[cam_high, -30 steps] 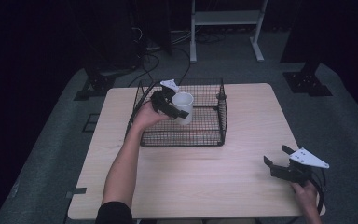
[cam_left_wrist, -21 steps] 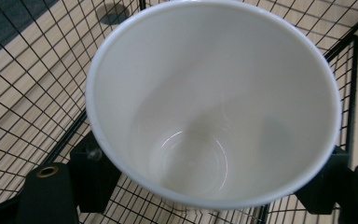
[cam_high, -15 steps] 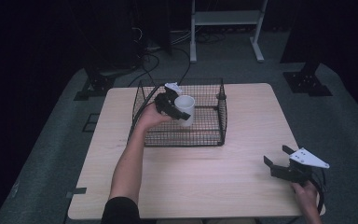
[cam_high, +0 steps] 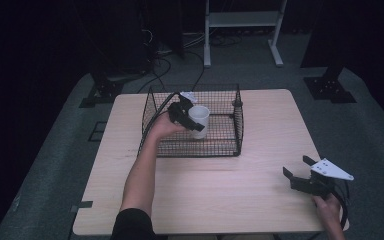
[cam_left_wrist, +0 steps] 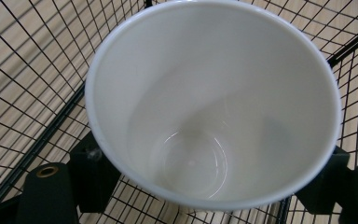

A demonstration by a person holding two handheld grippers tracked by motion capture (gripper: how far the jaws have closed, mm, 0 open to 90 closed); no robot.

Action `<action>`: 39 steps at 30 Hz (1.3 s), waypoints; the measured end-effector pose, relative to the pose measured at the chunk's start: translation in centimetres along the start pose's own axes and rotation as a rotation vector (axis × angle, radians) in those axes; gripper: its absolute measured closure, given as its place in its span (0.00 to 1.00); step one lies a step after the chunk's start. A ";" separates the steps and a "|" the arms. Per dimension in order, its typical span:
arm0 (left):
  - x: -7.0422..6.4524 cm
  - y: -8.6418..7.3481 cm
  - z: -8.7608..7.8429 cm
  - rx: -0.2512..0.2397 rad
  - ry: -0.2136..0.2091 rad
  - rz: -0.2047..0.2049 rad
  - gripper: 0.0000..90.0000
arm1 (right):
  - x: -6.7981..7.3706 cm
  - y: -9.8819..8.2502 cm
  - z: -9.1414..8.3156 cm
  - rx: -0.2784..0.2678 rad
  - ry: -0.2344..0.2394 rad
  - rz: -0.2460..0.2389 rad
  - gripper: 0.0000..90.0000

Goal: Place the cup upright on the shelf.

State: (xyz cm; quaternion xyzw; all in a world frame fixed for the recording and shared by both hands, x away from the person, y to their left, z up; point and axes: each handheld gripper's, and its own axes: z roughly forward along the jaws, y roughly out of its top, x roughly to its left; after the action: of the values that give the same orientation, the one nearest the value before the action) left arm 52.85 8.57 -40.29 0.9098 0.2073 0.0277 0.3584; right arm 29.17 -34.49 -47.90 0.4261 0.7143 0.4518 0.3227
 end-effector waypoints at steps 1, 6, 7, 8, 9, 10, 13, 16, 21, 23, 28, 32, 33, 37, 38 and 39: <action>0.1 0.0 0.1 0.004 0.001 0.003 0.24 | 0.0 0.0 0.0 0.000 0.000 0.000 0.15; 0.2 -0.1 0.5 0.016 0.008 0.000 0.24 | 0.0 0.0 0.0 -0.001 0.001 -0.001 0.15; 0.2 -0.2 0.5 0.019 0.011 0.001 0.24 | 0.0 0.0 0.0 -0.001 0.001 -0.001 0.15; 0.2 -0.2 0.5 0.019 0.011 0.001 0.24 | 0.0 0.0 0.0 -0.001 0.001 -0.001 0.15; 0.2 -0.2 0.7 0.029 0.007 0.001 0.24 | 0.0 0.0 0.0 0.000 0.001 -0.001 0.15; 0.2 -0.2 0.8 0.033 0.006 0.001 0.24 | 0.0 0.0 0.0 0.000 0.001 -0.002 0.15; 0.1 -0.3 1.1 0.040 -0.013 -0.007 0.24 | 0.0 0.0 0.0 -0.001 0.001 -0.003 0.15; 0.1 -0.3 1.3 0.049 -0.013 0.002 0.24 | 0.0 0.0 0.0 -0.003 0.003 0.000 0.15; 0.0 -0.3 1.4 0.047 -0.012 0.010 0.24 | 0.0 0.0 0.0 -0.004 0.003 -0.001 0.15; 0.0 -0.3 1.3 0.049 -0.010 0.013 0.24 | 0.0 0.0 0.0 -0.004 0.004 0.000 0.15; 0.0 -0.5 1.3 0.049 -0.009 0.009 0.23 | 0.0 0.0 0.0 -0.005 0.003 0.000 0.15; 0.0 -0.5 1.2 0.061 -0.005 0.008 0.23 | 0.0 0.0 0.0 -0.005 0.003 0.000 0.15; 0.0 -0.6 1.2 0.057 -0.007 0.006 0.22 | 0.0 0.0 0.0 -0.005 0.003 0.000 0.15; -0.1 -0.5 1.2 0.059 -0.004 0.009 0.21 | 0.0 0.0 0.0 -0.005 0.004 -0.001 0.15; -0.1 -0.5 1.2 0.058 -0.006 0.009 0.21 | 0.0 0.0 0.0 -0.005 0.004 -0.001 0.15; -0.1 -0.5 1.2 0.058 -0.005 0.009 0.21 | 0.0 0.0 0.0 -0.005 0.004 -0.001 0.15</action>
State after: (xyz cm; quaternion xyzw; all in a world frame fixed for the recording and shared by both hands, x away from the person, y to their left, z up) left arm 52.78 8.07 -41.53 0.9209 0.2028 0.0209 0.3323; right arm 29.14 -34.50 -47.90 0.4241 0.7141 0.4542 0.3224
